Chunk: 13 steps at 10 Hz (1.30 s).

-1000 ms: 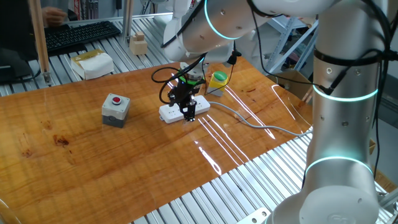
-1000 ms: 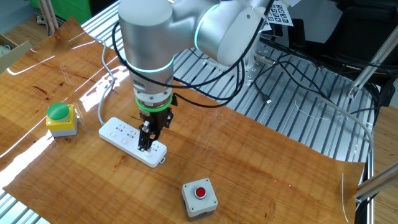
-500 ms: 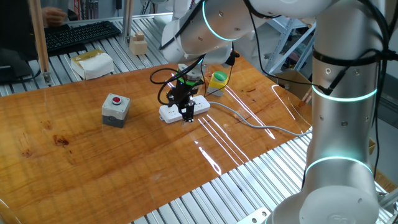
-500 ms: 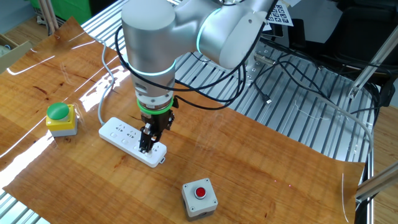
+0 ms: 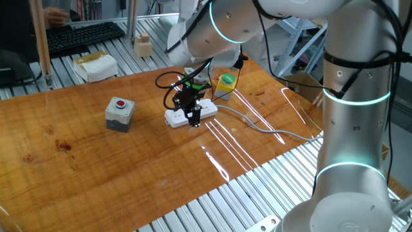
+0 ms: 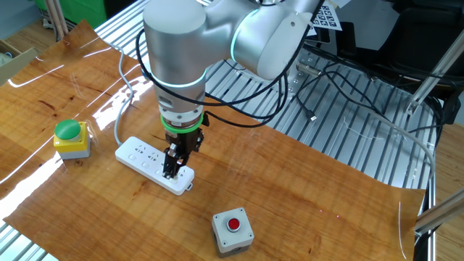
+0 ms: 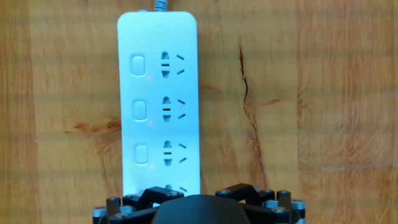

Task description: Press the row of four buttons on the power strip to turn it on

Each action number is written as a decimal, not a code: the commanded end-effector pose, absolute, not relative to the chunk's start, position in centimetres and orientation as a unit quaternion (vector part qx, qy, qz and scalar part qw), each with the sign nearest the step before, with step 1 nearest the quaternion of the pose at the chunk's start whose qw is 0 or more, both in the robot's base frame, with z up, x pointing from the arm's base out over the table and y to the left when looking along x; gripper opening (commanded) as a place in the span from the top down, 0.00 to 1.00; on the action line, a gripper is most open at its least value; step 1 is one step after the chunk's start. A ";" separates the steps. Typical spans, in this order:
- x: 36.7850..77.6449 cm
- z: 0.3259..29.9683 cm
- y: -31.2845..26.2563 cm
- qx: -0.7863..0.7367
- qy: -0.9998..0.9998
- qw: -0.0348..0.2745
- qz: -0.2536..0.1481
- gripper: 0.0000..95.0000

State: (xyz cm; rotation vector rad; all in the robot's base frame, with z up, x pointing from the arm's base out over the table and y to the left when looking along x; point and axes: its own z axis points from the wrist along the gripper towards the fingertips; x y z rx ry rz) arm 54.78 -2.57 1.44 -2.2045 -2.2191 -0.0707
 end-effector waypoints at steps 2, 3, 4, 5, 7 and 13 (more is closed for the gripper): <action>55.0 0.9 -2.4 -0.702 -0.711 0.002 -0.024 0.00; 55.1 0.8 -2.3 -0.701 -0.713 0.001 -0.025 0.00; 55.1 0.5 -2.3 -0.701 -0.713 -0.001 -0.024 0.00; 55.2 0.3 -2.2 -0.700 -0.714 -0.004 -0.023 0.00; 55.2 0.3 -2.2 -0.699 -0.715 -0.004 -0.022 0.00; 55.1 0.4 -2.6 -0.691 -0.723 -0.005 -0.021 0.00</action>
